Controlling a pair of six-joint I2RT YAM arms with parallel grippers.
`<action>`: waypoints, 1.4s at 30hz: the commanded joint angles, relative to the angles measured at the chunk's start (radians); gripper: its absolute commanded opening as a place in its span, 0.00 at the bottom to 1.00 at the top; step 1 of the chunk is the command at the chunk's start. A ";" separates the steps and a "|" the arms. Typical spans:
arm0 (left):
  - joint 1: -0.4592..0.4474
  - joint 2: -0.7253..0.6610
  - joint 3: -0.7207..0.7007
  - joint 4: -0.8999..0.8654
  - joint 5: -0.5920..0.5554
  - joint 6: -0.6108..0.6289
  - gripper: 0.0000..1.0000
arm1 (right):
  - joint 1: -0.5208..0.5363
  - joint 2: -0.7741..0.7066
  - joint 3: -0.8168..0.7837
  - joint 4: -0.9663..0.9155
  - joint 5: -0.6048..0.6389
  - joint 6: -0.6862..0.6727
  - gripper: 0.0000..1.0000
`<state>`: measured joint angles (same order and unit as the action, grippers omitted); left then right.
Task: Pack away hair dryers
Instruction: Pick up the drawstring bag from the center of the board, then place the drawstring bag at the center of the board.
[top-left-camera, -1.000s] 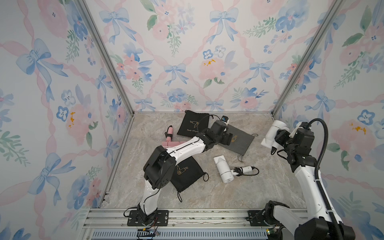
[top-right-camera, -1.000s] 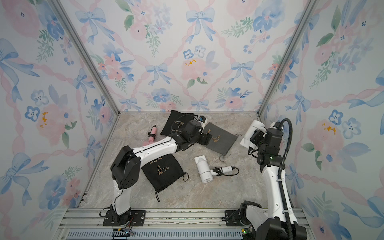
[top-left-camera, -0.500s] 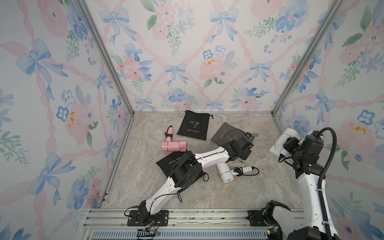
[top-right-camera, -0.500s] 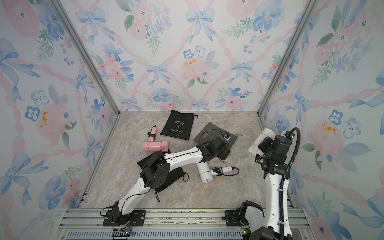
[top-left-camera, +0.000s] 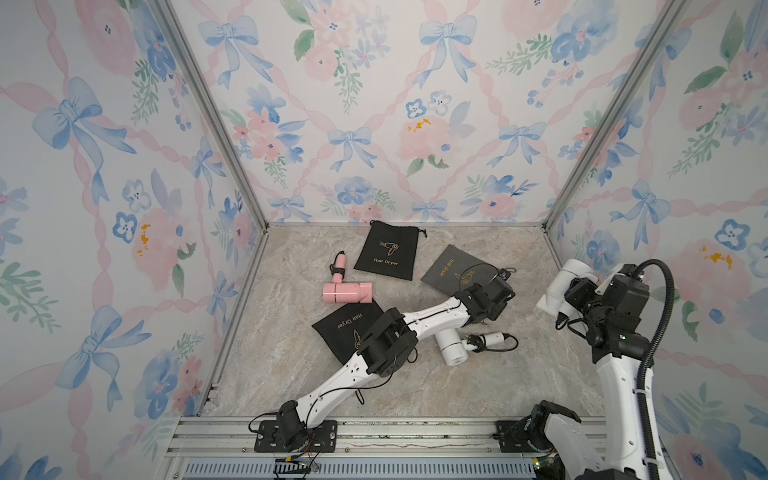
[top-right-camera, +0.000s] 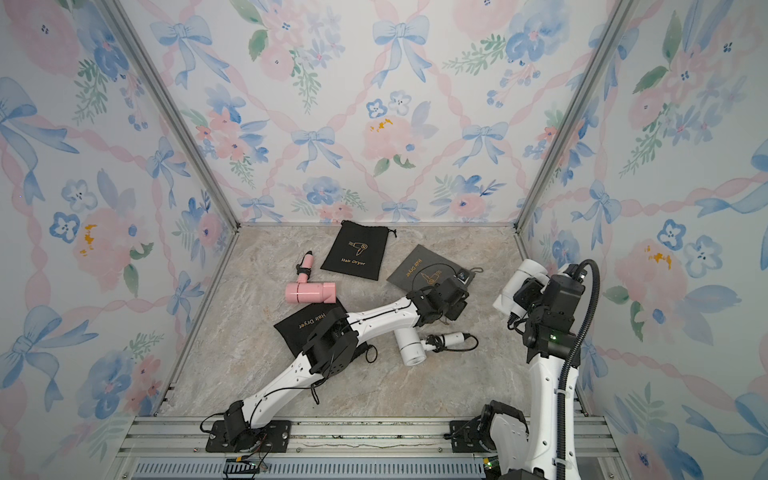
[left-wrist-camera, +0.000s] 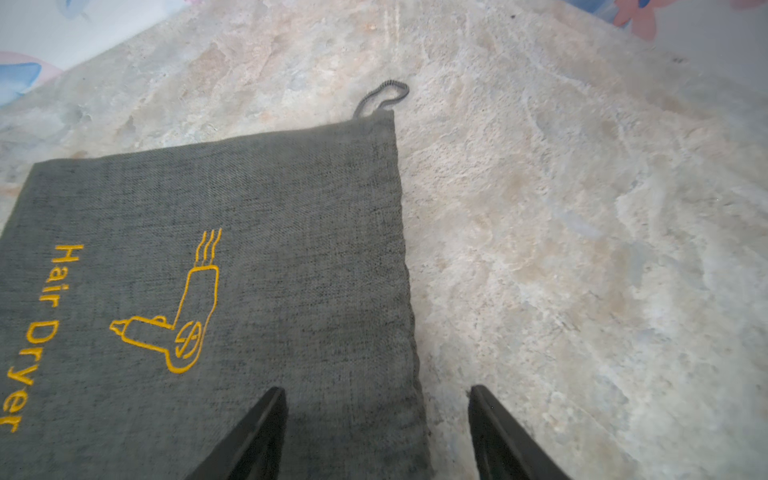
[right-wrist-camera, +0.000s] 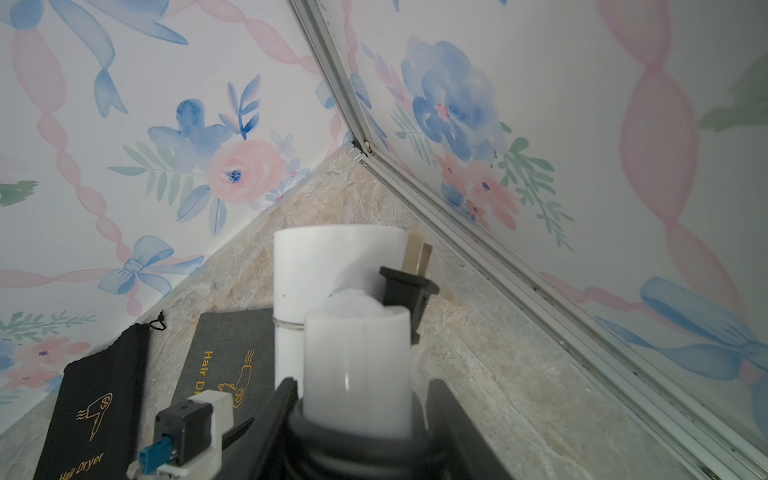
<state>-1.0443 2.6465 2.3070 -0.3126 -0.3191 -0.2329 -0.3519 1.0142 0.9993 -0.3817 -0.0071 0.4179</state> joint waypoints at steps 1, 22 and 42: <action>0.026 0.030 0.017 -0.039 -0.019 0.012 0.50 | 0.034 0.011 0.030 0.021 -0.011 -0.010 0.29; 0.205 -0.318 -0.134 -0.046 0.042 0.136 0.00 | 0.267 0.023 0.029 0.014 0.073 -0.039 0.29; 0.441 -0.523 -0.042 -0.043 0.155 0.145 0.00 | 0.384 0.076 0.027 0.048 0.063 -0.050 0.29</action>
<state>-0.6067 2.2158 2.2837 -0.3676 -0.1738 -0.1070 0.0059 1.0695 1.0012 -0.4000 0.0608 0.3801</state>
